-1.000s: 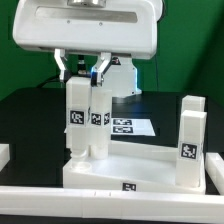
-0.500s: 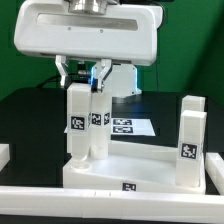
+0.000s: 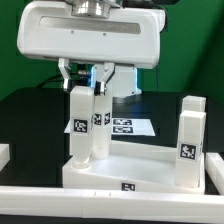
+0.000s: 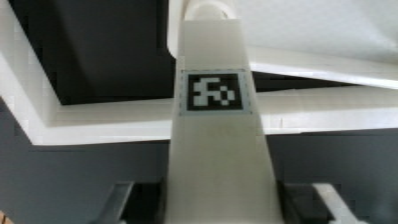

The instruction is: Assemble desk

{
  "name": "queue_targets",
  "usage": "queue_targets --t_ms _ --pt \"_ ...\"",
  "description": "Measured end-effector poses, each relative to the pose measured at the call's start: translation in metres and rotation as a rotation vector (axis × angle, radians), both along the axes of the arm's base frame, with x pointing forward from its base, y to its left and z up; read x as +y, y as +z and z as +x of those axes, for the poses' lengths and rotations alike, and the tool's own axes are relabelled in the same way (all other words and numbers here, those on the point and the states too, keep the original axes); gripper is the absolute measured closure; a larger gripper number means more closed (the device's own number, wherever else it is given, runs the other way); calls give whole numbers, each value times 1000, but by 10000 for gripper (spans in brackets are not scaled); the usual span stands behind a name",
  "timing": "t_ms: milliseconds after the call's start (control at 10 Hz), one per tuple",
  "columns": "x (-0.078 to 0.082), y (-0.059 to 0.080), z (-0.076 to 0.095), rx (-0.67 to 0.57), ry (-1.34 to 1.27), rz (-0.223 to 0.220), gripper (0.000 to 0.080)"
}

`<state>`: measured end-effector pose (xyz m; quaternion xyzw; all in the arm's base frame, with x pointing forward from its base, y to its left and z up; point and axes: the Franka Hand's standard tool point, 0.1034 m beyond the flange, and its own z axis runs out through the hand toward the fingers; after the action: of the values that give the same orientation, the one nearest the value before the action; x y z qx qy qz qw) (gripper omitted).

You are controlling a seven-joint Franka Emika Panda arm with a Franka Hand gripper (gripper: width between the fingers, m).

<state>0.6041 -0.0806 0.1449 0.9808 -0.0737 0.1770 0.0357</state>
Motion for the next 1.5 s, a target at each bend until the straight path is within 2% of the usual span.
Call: queue_targets --t_ms 500,1500 --pt "1 -9 -2 6 4 -9 509" --pt "2 -10 -3 -56 7 -38 509"
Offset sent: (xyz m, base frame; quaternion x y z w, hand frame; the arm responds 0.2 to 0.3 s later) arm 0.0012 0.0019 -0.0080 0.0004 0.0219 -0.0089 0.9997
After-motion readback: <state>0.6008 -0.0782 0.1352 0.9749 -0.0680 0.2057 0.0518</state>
